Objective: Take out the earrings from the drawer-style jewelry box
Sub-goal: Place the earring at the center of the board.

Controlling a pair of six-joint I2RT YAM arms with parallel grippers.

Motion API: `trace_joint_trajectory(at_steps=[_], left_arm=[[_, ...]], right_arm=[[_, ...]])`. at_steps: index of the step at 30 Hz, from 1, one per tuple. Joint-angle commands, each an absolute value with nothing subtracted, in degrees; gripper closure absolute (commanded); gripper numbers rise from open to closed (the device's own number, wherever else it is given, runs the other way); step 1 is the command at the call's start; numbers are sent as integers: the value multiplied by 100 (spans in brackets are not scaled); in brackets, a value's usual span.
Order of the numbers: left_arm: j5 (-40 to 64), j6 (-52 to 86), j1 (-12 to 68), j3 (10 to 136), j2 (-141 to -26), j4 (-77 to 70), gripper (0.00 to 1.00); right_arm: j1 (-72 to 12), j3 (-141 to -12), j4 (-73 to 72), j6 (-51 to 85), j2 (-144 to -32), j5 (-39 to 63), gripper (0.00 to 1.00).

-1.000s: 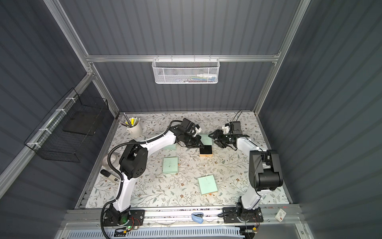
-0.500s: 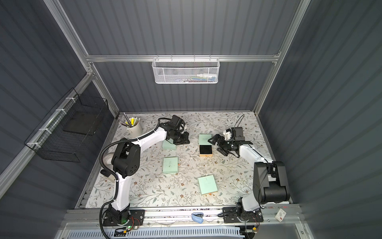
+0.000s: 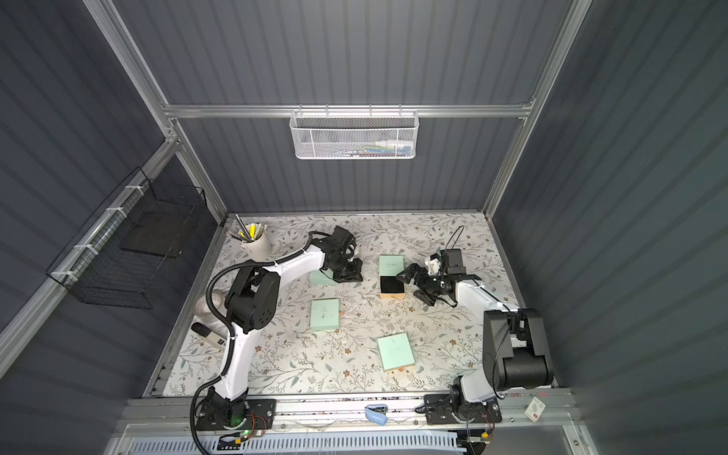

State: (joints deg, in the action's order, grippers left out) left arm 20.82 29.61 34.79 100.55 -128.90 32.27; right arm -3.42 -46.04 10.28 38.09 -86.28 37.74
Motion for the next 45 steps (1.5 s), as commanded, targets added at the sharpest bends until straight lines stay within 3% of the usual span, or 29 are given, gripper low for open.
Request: trace_joint_trajectory(at_steps=[1, 20, 29, 42, 45], left_arm=[[2246, 2986, 3506, 10297, -13089, 3193, 100], [2272, 3084, 3506, 10587, -13446, 3049, 100], [2320, 3173, 3507, 10525, -13467, 2938, 88], [2384, 3216, 3507, 10340, -13083, 2885, 82], [2413, 3232, 3507, 10211, -12830, 2836, 81]], right_arm=[[-369, -4494, 968, 3743, -8558, 3779, 1], [-404, -4315, 912, 3771, -8366, 3757, 1], [-409, -4263, 936, 3736, -8299, 3732, 1], [-554, -4256, 1160, 3666, -8092, 3473, 1], [-783, -4308, 1439, 3537, -7976, 3080, 6]])
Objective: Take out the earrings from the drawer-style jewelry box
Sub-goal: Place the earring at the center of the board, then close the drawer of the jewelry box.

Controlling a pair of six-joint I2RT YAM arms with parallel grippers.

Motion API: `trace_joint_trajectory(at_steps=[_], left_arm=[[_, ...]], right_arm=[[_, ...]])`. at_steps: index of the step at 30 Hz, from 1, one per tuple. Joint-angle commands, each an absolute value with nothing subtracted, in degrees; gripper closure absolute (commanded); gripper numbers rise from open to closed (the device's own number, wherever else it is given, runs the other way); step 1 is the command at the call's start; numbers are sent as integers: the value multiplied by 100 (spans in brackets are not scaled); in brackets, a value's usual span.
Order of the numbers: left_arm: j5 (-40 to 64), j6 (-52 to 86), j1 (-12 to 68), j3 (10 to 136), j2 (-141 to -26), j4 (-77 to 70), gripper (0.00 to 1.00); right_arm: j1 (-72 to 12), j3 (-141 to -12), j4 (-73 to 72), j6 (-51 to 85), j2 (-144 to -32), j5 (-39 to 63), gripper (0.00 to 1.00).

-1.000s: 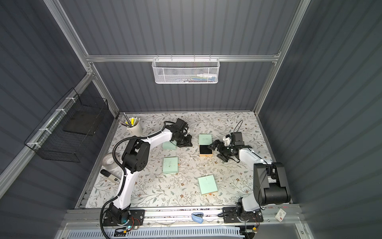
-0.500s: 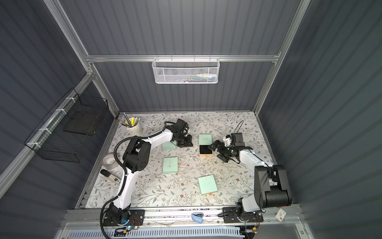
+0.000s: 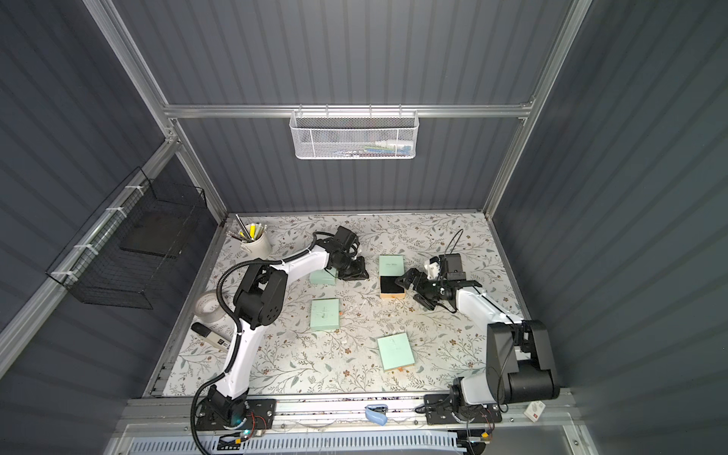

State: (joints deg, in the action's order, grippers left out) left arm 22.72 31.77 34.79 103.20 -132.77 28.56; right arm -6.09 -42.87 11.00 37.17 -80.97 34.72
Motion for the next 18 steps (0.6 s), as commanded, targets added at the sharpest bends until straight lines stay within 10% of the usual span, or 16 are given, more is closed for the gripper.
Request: trace_joint_trajectory(at_steps=[1, 18], left_arm=[[2421, 3231, 3507, 10167, -12725, 2830, 81], [2653, 2910, 4195, 8493, -11126, 2332, 81]], right_arm=[[-888, -4372, 1561, 3463, -7947, 2869, 9], [-918, -7353, 2170, 2957, -10190, 2678, 2]])
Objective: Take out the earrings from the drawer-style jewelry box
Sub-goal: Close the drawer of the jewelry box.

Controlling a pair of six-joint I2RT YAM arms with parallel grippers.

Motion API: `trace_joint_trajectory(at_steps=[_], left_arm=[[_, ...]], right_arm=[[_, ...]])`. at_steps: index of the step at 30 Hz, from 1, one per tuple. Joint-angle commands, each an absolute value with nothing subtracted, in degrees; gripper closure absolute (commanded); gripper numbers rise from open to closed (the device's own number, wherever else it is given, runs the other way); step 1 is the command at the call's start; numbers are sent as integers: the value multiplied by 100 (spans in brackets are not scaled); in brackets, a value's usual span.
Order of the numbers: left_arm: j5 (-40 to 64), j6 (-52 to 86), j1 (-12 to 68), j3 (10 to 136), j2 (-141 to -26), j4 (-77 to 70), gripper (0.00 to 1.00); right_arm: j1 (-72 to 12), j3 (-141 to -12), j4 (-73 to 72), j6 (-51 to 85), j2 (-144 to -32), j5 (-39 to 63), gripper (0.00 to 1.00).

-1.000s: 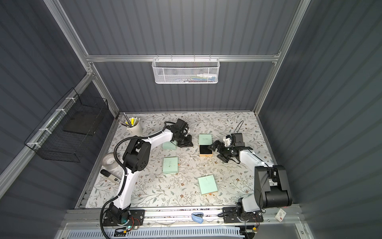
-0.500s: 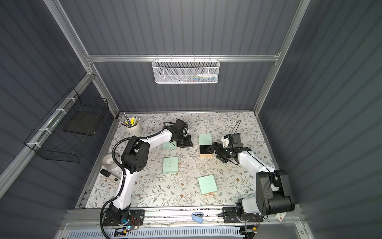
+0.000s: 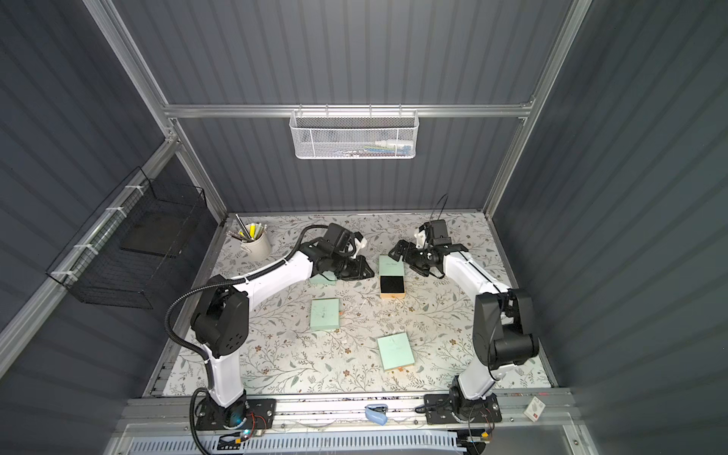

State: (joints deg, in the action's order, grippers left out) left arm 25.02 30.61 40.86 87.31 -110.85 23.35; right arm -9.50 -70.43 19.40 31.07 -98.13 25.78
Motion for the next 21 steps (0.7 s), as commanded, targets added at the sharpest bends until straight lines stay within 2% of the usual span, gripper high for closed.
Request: trace_joint_trajectory(at_steps=[1, 10, 21], left_arm=[[2651, 2909, 4246, 8457, -11156, 2314, 82], [2740, 3108, 4587, 8577, -11775, 2024, 92], [2570, 3472, 4654, 8702, -12293, 1595, 93]], right_arm=[[-914, -7517, 2171, 2938, -10357, 2742, 1], [-899, -8861, 2790, 2650, -11578, 3094, 1], [-887, -9755, 3138, 2382, -12410, 3627, 1]])
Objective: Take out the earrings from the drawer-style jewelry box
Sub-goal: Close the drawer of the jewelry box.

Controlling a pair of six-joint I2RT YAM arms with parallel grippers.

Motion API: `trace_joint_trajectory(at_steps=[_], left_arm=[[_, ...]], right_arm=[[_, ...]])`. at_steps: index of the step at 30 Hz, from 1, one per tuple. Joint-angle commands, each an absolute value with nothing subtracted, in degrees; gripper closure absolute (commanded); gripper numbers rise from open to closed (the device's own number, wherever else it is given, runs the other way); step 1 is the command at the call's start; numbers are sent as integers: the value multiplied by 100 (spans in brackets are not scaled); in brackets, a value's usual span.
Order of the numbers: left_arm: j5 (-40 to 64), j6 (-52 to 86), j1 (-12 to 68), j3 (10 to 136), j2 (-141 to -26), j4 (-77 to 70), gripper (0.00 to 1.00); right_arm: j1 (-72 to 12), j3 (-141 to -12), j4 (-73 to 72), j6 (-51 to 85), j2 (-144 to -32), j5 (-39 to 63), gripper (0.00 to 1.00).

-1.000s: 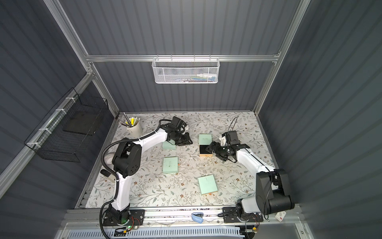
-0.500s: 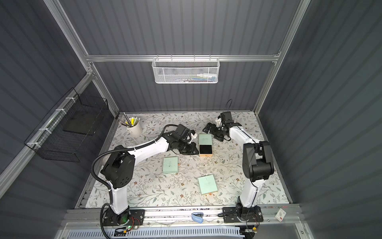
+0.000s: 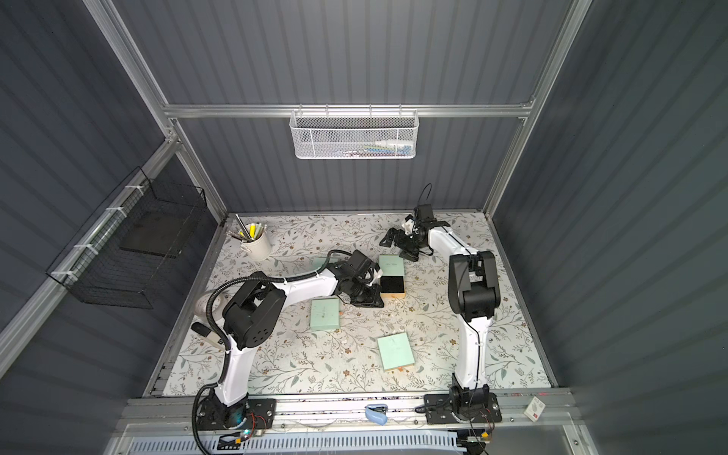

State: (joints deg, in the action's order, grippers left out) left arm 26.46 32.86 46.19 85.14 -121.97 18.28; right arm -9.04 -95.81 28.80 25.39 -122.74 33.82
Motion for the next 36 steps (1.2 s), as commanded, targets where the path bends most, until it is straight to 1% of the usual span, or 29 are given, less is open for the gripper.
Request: trace_joint_trajectory(at_steps=[1, 12, 16, 22, 27, 36], left_arm=[[2521, 3521, 4658, 8717, -12321, 1567, 93], [2063, 3784, 4656, 8922, -12572, 1310, 93], [2220, 3847, 4658, 8933, -12581, 1272, 94], [2164, 3766, 4657, 8824, -12528, 1307, 93], [2180, 3806, 4658, 8831, -12524, 1212, 93], [2083, 3780, 4658, 8877, -12568, 1239, 93]], right_arm=[[-886, -9800, 3135, 2366, -12456, 3652, 1], [-831, -10009, 3306, 2276, -12539, 3602, 1], [-684, -9810, 2728, 2608, -12283, 3566, 1], [-659, -10624, 3192, 2544, -12887, 3691, 1], [-659, -10759, 3098, 2557, -13119, 3899, 1], [-694, -11043, 3373, 2357, -13490, 4157, 1]])
